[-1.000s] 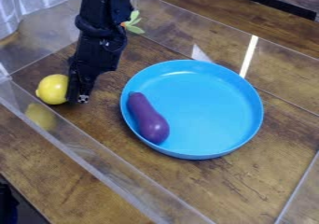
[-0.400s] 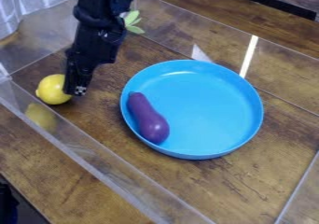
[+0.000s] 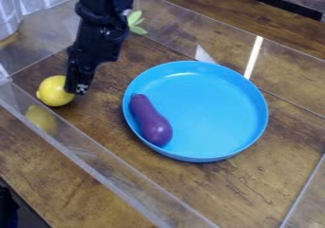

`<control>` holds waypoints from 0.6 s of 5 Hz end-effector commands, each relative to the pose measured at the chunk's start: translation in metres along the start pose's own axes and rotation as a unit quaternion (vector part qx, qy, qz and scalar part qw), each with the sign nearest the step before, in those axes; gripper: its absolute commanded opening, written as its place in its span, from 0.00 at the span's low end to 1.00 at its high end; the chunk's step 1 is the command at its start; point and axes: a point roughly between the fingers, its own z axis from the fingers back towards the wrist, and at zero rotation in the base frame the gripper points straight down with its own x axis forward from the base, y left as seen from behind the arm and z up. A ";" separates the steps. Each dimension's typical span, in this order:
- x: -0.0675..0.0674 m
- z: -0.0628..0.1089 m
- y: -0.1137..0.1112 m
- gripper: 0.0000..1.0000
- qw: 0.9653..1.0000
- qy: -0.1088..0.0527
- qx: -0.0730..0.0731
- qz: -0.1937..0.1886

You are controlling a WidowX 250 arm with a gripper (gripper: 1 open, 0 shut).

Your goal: Put the lemon on the blue tray

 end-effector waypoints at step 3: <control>-0.007 0.030 0.015 1.00 0.998 -0.035 0.039 0.016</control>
